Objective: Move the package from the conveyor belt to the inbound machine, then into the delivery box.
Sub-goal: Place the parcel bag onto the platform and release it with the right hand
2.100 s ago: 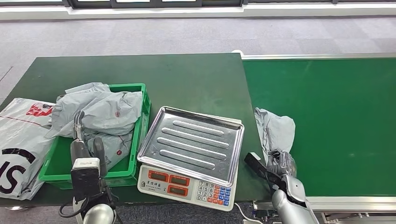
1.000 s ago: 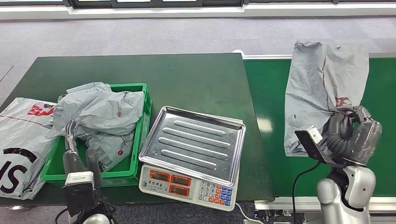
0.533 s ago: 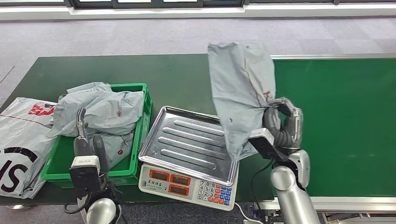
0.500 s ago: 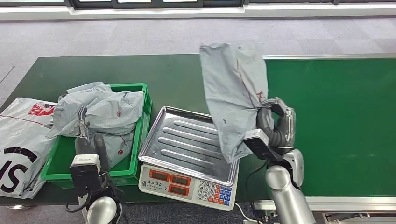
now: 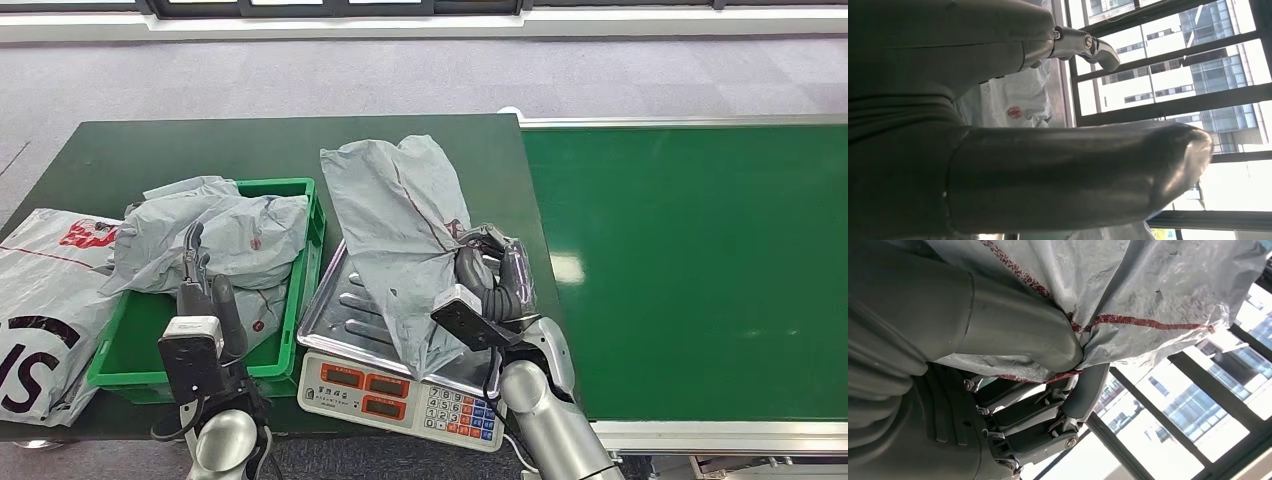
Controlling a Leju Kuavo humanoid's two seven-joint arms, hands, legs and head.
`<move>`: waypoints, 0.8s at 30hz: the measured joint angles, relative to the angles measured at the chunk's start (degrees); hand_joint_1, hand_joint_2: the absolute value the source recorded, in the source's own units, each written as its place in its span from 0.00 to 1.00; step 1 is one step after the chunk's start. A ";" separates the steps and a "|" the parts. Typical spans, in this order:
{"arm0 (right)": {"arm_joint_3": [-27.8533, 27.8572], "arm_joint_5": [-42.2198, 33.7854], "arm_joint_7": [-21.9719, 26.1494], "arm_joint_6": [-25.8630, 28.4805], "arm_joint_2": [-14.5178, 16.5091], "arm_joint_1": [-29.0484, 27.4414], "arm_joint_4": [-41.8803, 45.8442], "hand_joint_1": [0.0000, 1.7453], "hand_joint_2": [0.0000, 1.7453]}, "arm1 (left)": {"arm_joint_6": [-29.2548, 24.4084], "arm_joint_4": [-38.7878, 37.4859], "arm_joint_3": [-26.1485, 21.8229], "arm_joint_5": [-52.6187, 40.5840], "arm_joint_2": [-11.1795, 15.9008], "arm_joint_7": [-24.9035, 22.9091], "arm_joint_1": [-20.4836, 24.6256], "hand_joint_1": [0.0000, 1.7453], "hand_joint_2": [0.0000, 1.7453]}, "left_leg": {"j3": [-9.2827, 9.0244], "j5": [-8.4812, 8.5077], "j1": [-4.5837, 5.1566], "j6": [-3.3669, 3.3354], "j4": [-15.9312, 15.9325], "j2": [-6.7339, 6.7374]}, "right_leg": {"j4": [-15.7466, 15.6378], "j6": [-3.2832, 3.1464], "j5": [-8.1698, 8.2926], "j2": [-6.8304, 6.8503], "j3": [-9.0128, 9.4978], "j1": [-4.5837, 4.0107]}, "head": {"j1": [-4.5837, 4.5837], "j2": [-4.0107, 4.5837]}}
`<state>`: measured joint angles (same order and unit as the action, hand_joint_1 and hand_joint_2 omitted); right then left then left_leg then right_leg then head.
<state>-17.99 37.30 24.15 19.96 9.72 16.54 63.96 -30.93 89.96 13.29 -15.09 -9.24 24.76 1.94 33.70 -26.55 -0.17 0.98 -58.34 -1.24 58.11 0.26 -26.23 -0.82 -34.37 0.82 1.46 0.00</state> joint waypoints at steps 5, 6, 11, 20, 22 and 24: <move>0.01 1.94 -1.83 1.14 0.43 0.52 -2.23 0.00 1.00 | 0.43 -0.14 0.05 -0.72 -0.26 -0.91 0.01 0.00 0.00 | -0.01 0.00 0.00 0.00 0.00 0.01 | 0.00 0.00 0.00 0.00 -0.01 -0.01 | 0.00 0.00; 0.03 2.53 -2.27 1.91 0.48 0.58 -2.67 0.00 1.00 | 0.54 -0.17 0.09 -1.08 -0.33 -1.25 0.01 0.00 0.00 | -0.01 0.00 0.00 0.00 0.00 0.01 | 0.00 0.00 0.00 0.00 -0.01 -0.01 | 0.00 0.00; 0.36 4.27 -3.84 3.10 0.57 0.71 -3.79 0.00 1.00 | 0.75 -0.47 0.38 -2.47 -0.65 -2.16 0.01 0.00 0.00 | -0.01 0.00 0.00 0.00 0.00 0.02 | 0.00 0.00 0.00 -0.01 -0.02 0.00 | 0.00 0.00; 1.52 3.71 -3.79 2.02 0.58 -0.71 -1.34 0.00 0.00 | 0.40 -0.57 0.39 -3.79 -0.87 -2.37 -0.09 0.00 0.00 | -0.01 0.00 0.00 0.00 -0.01 0.01 | 0.00 0.00 0.00 0.00 -0.02 0.00 | 0.00 0.00; 1.70 3.14 -3.68 1.06 0.55 -1.62 0.53 0.00 0.00 | 0.17 -0.45 0.39 -4.07 -0.89 -2.42 -0.17 0.00 0.00 | -0.02 0.00 0.00 0.00 -0.01 0.02 | 0.00 0.00 0.00 -0.01 -0.03 0.00 | 0.00 0.00; 1.83 2.34 -3.36 -0.17 0.45 -2.85 3.08 0.00 0.00 | -0.13 -0.11 0.39 -4.42 -0.90 -2.32 -0.38 0.00 0.00 | -0.01 0.00 0.00 0.00 -0.01 0.01 | 0.00 0.00 0.00 -0.01 -0.03 0.00 | 0.00 0.00</move>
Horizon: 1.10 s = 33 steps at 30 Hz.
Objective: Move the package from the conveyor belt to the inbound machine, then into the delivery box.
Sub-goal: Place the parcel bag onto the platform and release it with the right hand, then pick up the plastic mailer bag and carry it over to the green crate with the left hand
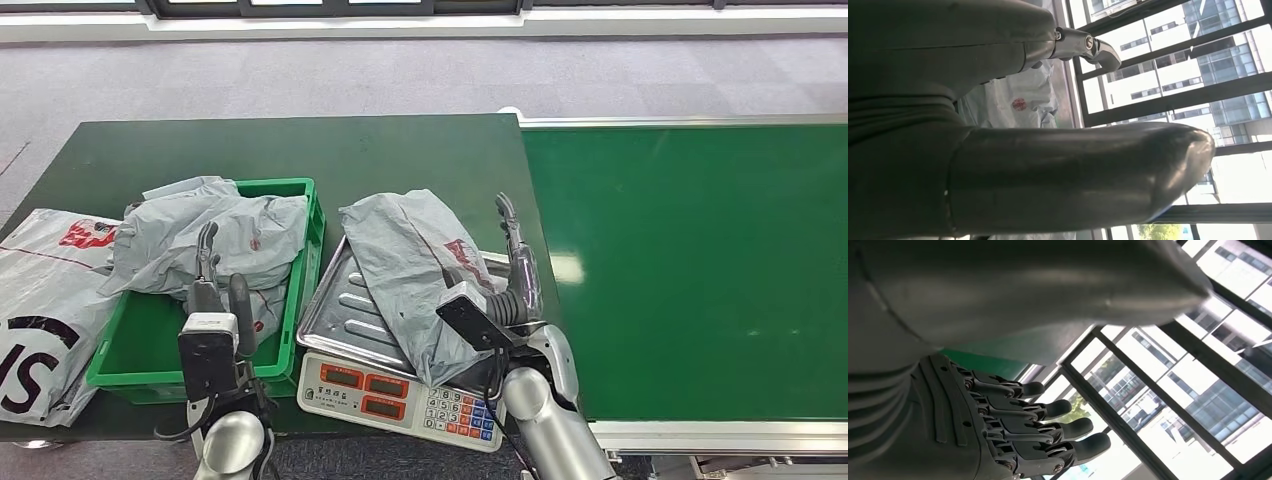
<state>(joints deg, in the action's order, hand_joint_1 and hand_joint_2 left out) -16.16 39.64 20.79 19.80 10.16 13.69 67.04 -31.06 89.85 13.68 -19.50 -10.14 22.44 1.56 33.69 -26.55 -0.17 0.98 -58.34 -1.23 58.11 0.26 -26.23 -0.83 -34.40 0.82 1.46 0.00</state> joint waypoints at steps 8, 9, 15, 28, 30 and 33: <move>0.25 -0.91 0.32 -1.78 -0.36 -2.68 5.67 0.00 0.00 | -0.35 0.99 0.00 -0.28 -0.01 0.45 -0.87 0.00 0.00 | 0.01 -0.02 0.00 0.01 0.00 0.02 | 0.00 0.00 0.00 -0.01 -0.01 0.00 | 0.00 0.00; 0.26 -0.94 0.32 -1.80 -0.40 -2.85 6.11 0.00 0.00 | -0.35 1.09 0.00 -0.28 -0.01 0.48 -0.93 0.00 0.00 | 0.01 -0.02 0.00 0.00 0.00 0.01 | 0.00 0.00 0.00 -0.01 -0.01 0.00 | 0.00 0.00; 0.29 -1.44 0.60 -2.02 -0.80 -4.29 9.84 0.00 0.75 | -0.05 1.79 0.00 0.27 -0.15 0.70 -1.55 0.00 0.00 | -0.01 0.00 0.00 0.01 0.00 0.02 | -0.01 0.00 0.00 0.00 0.00 0.00 | 0.00 0.00; -0.66 -7.74 11.12 -0.10 -1.94 -11.42 25.08 0.00 1.00 | 25.20 -7.73 7.46 -13.14 0.86 -5.64 7.72 0.00 1.00 | -0.01 -0.02 0.08 -0.08 -0.02 0.03 | -0.04 0.06 0.04 0.01 -0.04 0.07 | 0.00 0.00; -0.85 -7.99 11.88 0.05 -2.06 -11.91 26.52 0.00 1.00 | 26.99 -14.40 9.40 -13.65 0.72 -4.58 11.83 0.00 1.00 | -0.01 0.04 0.09 -0.10 -0.02 0.02 | -0.04 0.08 0.10 0.02 -0.02 0.08 | 0.00 0.00; -1.05 -8.27 12.16 -0.50 -2.29 -12.18 28.49 0.00 1.00 | 28.77 -24.48 11.82 -13.23 -0.07 -2.90 17.57 0.00 1.00 | -0.01 0.08 0.09 -0.09 -0.02 0.04 | -0.04 0.06 0.19 0.00 -0.02 0.08 | 0.00 0.00</move>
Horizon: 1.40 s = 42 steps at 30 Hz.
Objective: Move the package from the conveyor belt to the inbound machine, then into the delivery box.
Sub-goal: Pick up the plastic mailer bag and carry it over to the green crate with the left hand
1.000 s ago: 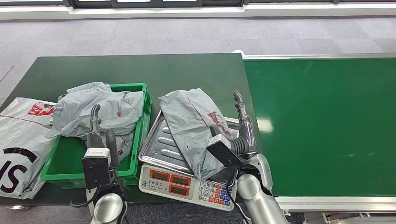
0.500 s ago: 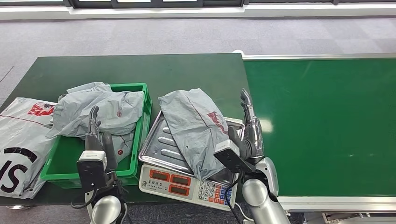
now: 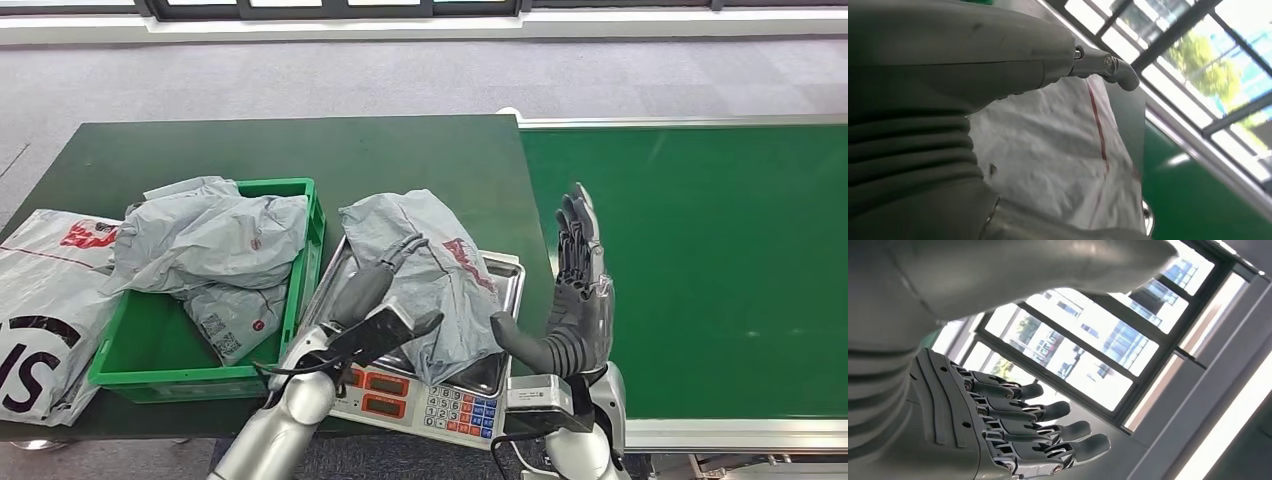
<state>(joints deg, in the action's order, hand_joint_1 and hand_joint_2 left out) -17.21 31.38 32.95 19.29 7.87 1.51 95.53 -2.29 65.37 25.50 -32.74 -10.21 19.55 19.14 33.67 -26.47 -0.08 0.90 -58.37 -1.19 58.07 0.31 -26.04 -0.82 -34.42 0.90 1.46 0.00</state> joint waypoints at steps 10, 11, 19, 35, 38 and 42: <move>-0.56 -0.30 -0.21 -2.05 -0.20 0.30 3.23 0.00 1.00 | 0.74 -18.97 3.46 0.91 -4.20 0.45 9.71 0.00 1.00 | 0.05 0.00 0.00 0.00 0.00 0.00 | 0.00 0.00 0.04 -0.01 -0.02 0.00 | 0.00 0.00; -0.66 -0.26 -0.43 -2.23 -0.20 0.61 3.37 0.00 1.00 | 0.68 -20.36 3.70 0.89 -4.81 0.46 10.48 0.00 1.00 | 0.05 0.00 0.00 0.00 -0.01 -0.01 | 0.00 0.00 0.04 -0.01 -0.01 0.00 | 0.00 0.00; -0.91 -0.24 -0.72 -2.55 -0.20 1.42 3.99 0.00 1.00 | -1.76 -29.56 5.60 -0.09 -7.60 1.00 14.17 1.00 1.00 | 0.03 0.00 0.00 0.00 0.00 -0.01 | 0.00 0.00 0.04 -0.01 0.01 0.01 | 0.00 0.00; -1.07 -0.22 -0.43 -2.94 -0.18 1.13 4.13 0.00 1.00 | -9.53 -27.60 6.21 -4.04 -5.97 0.90 12.91 1.00 1.00 | 0.04 0.00 0.00 0.00 0.01 -0.02 | 0.00 0.00 0.04 -0.01 0.02 0.00 | 0.00 0.00; -1.07 -0.22 -0.45 -2.83 -0.19 0.70 4.47 0.00 1.00 | -9.60 -25.12 6.21 -4.44 -5.08 0.61 12.20 1.00 1.00 | 0.05 0.00 -0.01 0.00 0.01 -0.03 | 0.00 0.00 0.03 0.00 0.01 -0.01 | 0.00 0.00; -1.07 -0.19 -0.43 -2.72 -0.18 0.38 4.74 0.00 1.00 | -10.52 -22.89 6.21 -5.11 -4.28 0.48 11.52 1.00 1.00 | 0.05 0.00 -0.01 0.00 0.01 -0.03 | 0.00 0.00 0.03 -0.01 0.01 0.00 | 0.00 0.00</move>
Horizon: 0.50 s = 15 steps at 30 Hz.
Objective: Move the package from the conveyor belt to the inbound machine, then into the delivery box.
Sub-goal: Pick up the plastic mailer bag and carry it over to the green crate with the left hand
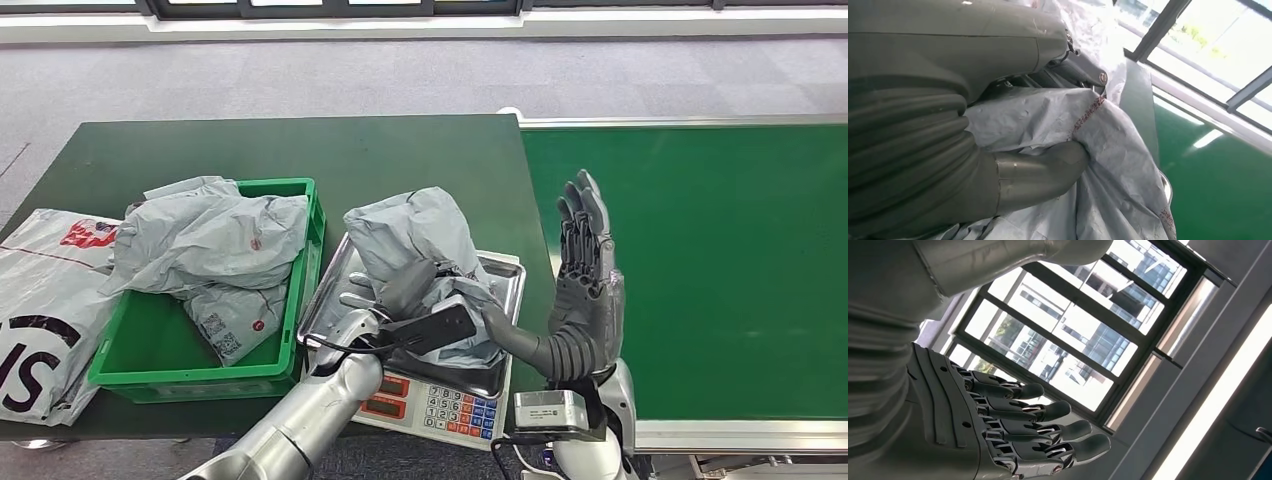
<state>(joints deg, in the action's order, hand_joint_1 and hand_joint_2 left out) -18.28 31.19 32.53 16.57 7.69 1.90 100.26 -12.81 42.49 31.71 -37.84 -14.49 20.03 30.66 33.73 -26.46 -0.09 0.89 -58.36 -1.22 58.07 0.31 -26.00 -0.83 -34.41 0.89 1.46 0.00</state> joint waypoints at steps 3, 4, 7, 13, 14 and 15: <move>0.01 0.04 0.10 0.27 0.00 -0.73 0.64 0.00 1.00 | -5.08 3.30 -0.01 -4.58 1.18 -1.12 -0.95 1.00 1.00 | 0.00 0.00 0.00 0.00 0.00 0.01 | 0.00 0.00 0.00 0.00 -0.01 0.00 | 0.00 0.00; 0.01 0.04 0.13 0.29 0.00 -1.12 0.91 0.00 1.00 | -8.10 5.15 -0.01 -8.11 1.88 -2.26 -1.37 1.00 1.00 | 0.01 0.00 0.00 0.00 0.00 0.01 | 0.00 0.00 0.00 0.00 -0.02 0.00 | 0.00 0.00; 0.01 -0.09 0.22 -0.21 0.00 -1.90 1.44 0.00 1.00 | -18.38 12.69 0.00 -28.93 4.91 -9.58 -2.19 1.00 1.00 | 0.03 0.00 -0.03 0.01 0.02 0.02 | 0.01 -0.01 0.00 -0.01 -0.05 -0.02 | 0.00 0.00; 0.01 -1.07 0.26 -0.81 0.09 -1.13 1.06 0.00 1.00 | -21.48 24.87 7.71 -47.97 16.78 -35.22 3.69 1.00 1.00 | 0.07 0.12 -0.10 0.15 0.03 0.06 | 0.03 -0.13 0.05 -0.02 -0.14 -0.10 | -0.02 0.00; 0.01 -1.16 0.27 -0.81 0.10 -1.03 0.98 0.00 1.00 | -21.36 25.99 9.49 -47.97 18.52 -37.10 4.87 1.00 1.00 | 0.06 0.15 -0.11 0.15 0.04 0.03 | 0.04 -0.13 0.05 0.00 -0.12 -0.10 | -0.02 0.00; 0.01 -1.22 0.27 -0.81 0.11 -0.92 0.90 0.00 1.00 | -21.33 26.89 11.10 -47.97 19.87 -38.19 5.76 1.00 1.00 | 0.07 0.18 -0.11 0.14 0.03 -0.01 | 0.04 -0.13 0.05 0.03 -0.12 -0.10 | -0.02 0.00</move>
<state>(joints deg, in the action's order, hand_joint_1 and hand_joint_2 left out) -18.27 29.97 32.80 15.76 7.80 0.98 101.16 -34.13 69.38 42.81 -85.81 5.38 -18.16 36.42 33.79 -26.28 -0.20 1.04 -58.32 -1.24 58.11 0.19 -25.96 -0.80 -34.53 0.79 1.45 0.00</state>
